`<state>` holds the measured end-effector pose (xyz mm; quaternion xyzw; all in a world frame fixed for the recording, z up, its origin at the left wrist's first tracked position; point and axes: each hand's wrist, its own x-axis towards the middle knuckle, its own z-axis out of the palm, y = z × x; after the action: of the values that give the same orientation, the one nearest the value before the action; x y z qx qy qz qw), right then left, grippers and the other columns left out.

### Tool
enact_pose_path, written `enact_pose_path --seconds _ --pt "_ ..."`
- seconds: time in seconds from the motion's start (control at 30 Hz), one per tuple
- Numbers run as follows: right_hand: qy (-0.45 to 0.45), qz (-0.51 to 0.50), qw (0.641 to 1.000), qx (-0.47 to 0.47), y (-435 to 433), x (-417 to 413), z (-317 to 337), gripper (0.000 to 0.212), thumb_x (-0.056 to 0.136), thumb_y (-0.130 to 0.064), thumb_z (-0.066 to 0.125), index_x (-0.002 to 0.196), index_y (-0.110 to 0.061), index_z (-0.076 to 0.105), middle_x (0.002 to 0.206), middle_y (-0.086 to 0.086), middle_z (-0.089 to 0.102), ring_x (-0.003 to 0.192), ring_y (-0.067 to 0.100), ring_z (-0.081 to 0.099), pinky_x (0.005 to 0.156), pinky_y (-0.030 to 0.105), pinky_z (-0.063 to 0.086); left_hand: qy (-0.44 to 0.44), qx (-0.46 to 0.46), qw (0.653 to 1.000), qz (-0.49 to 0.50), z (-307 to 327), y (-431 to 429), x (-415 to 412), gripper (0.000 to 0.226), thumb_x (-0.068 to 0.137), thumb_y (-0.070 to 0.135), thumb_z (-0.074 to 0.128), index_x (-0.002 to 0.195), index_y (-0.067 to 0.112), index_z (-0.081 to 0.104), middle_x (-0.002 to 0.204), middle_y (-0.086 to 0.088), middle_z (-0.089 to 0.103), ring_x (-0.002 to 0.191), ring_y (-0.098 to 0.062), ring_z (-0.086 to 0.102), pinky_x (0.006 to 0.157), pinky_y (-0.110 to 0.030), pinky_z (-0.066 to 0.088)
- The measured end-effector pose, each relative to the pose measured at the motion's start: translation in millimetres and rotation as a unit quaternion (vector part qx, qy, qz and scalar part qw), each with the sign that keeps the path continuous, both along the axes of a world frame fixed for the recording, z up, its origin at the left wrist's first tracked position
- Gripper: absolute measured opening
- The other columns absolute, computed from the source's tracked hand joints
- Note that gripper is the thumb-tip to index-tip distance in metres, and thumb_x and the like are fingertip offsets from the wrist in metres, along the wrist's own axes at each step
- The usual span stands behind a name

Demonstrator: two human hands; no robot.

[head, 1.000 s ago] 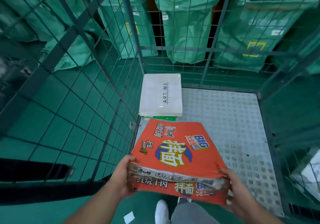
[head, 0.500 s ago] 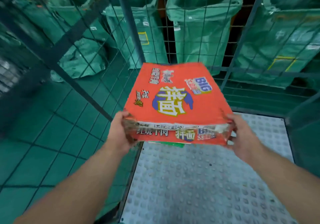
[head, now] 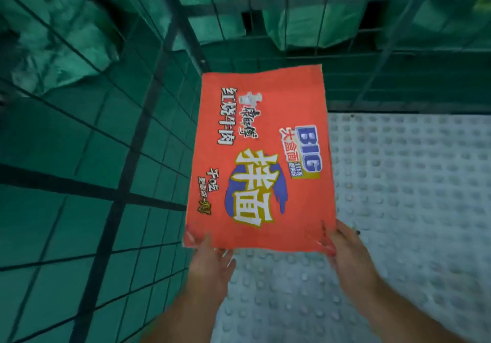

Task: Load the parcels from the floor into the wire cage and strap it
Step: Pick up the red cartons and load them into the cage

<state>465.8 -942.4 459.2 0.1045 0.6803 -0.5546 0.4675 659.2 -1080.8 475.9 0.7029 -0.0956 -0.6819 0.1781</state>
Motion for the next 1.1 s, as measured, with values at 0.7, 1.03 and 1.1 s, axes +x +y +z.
enact_pose_path --seconds 0.7,1.03,1.1 --pt "-0.053 0.35 0.886 0.299 37 53 64 0.039 0.111 -0.02 0.039 0.137 0.003 0.056 0.138 0.023 0.059 0.126 0.039 0.056 0.102 0.039 0.047 -0.09 0.127 0.936 -0.315 75 47 57 0.031 0.106 0.026 0.049 0.129 0.01 0.062 0.12 -0.006 0.071 0.106 -0.025 0.067 0.089 -0.038 0.053" --pt "-0.159 0.13 0.947 0.246 191 144 169 0.027 0.103 -0.034 0.056 0.119 -0.014 0.063 0.114 0.008 0.071 0.102 0.028 0.068 0.078 0.033 0.049 -0.045 0.117 0.838 -0.531 175 142 68 0.027 0.099 0.033 0.06 0.115 0.014 0.07 0.111 -0.006 0.076 0.105 -0.028 0.072 0.087 -0.037 0.055" --pt "-0.157 0.073 0.957 0.231 215 152 189 0.027 0.102 -0.033 0.057 0.12 -0.014 0.063 0.113 0.009 0.071 0.096 0.026 0.068 0.077 0.032 0.048 -0.054 0.086 0.81 -0.577 187 140 60 0.027 0.1 0.034 0.06 0.116 0.014 0.07 0.112 -0.006 0.075 0.107 -0.029 0.071 0.093 -0.04 0.055"
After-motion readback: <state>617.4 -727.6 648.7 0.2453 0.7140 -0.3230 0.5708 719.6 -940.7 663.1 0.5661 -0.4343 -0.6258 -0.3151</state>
